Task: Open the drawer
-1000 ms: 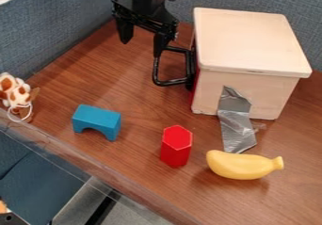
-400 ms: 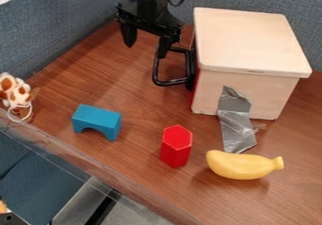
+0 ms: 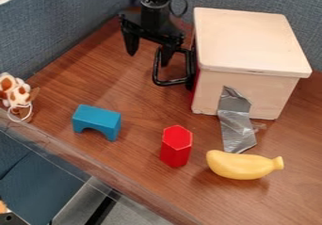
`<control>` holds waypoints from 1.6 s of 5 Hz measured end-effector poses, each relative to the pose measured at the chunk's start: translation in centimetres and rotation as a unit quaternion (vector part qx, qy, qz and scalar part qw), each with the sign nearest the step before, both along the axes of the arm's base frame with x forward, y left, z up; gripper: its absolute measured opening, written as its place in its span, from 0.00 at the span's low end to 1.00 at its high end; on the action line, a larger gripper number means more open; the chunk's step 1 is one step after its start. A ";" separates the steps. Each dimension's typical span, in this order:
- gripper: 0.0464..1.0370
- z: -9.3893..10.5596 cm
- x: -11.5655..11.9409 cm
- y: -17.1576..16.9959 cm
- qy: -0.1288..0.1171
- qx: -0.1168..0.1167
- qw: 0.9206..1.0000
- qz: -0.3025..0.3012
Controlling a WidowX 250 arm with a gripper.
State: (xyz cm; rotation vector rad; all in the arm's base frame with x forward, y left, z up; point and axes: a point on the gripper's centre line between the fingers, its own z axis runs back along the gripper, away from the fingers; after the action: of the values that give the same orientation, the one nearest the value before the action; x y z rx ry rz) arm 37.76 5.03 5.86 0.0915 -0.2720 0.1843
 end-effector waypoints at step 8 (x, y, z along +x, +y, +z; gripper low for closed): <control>0.22 -3.6 1.0 0.5 0.029 -0.017 0.999 0.003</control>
State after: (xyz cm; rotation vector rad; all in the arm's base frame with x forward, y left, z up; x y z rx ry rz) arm 38.74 5.55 2.26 0.0649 -0.2107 0.1923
